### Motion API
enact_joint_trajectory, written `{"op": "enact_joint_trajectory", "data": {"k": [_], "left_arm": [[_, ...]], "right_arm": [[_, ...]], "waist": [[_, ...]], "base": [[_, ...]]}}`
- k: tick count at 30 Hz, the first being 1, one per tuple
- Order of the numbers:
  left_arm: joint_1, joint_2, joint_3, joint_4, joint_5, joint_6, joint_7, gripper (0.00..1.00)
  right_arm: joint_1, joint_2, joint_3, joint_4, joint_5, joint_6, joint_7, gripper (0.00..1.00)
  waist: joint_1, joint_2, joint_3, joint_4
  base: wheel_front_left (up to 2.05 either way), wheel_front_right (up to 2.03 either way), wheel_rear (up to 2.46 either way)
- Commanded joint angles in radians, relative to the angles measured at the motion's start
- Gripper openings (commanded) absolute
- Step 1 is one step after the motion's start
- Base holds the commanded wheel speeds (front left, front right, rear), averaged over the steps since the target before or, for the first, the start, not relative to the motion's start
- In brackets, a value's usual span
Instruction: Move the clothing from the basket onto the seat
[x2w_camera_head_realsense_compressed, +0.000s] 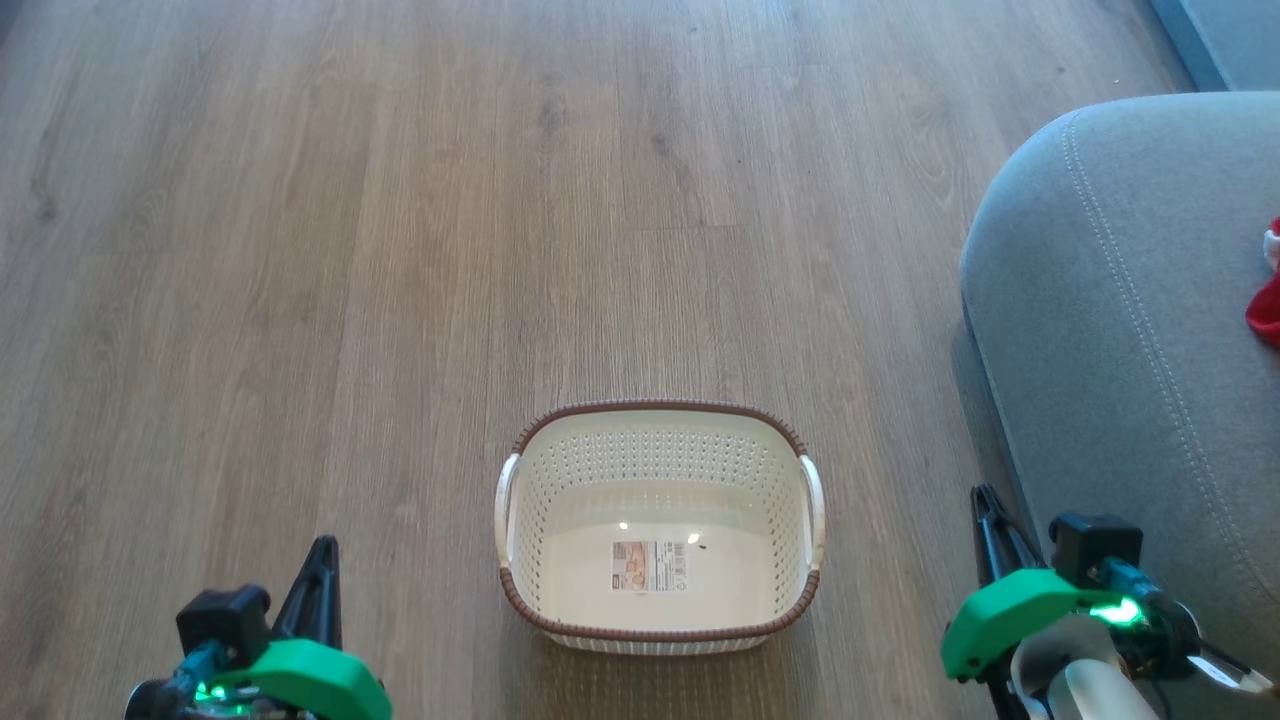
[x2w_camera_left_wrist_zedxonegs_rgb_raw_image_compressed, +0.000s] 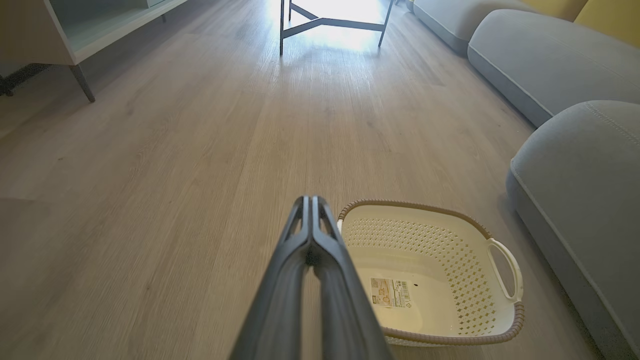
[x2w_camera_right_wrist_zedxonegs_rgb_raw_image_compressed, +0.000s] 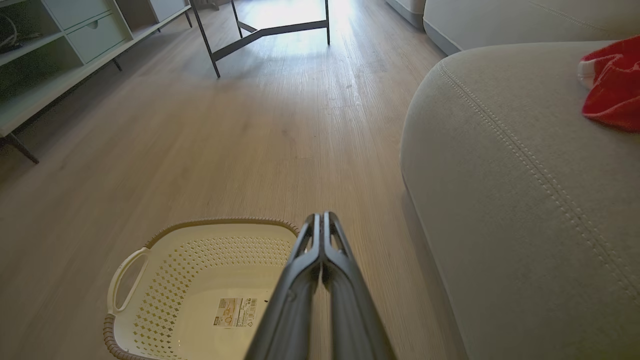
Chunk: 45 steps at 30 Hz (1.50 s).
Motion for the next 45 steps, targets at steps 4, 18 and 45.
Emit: {"op": "enact_joint_trajectory", "data": {"k": [4, 18, 45], "left_arm": [[-0.046, 0.001, 0.011, -0.034, -0.063, 0.000, 0.018, 0.00], [-0.053, 0.001, 0.018, -0.052, -0.228, -0.001, 0.054, 0.00], [-0.075, 0.002, 0.038, -0.078, -0.532, -0.003, 0.130, 0.00]], "right_arm": [[-0.040, 0.000, -0.012, -0.040, 0.063, 0.000, 0.013, 0.00], [-0.036, -0.001, -0.034, -0.062, 0.218, 0.001, 0.052, 0.00], [-0.030, -0.001, -0.075, -0.103, 0.506, 0.003, 0.126, 0.00]], "waist": [[0.0000, 0.0000, -0.001, 0.000], [0.0000, 0.0000, -0.004, 0.001], [0.0000, 0.0000, -0.009, 0.003]], "base": [[0.00, 0.00, 0.00], [0.00, 0.00, 0.00], [0.00, 0.00, 0.00]]}}
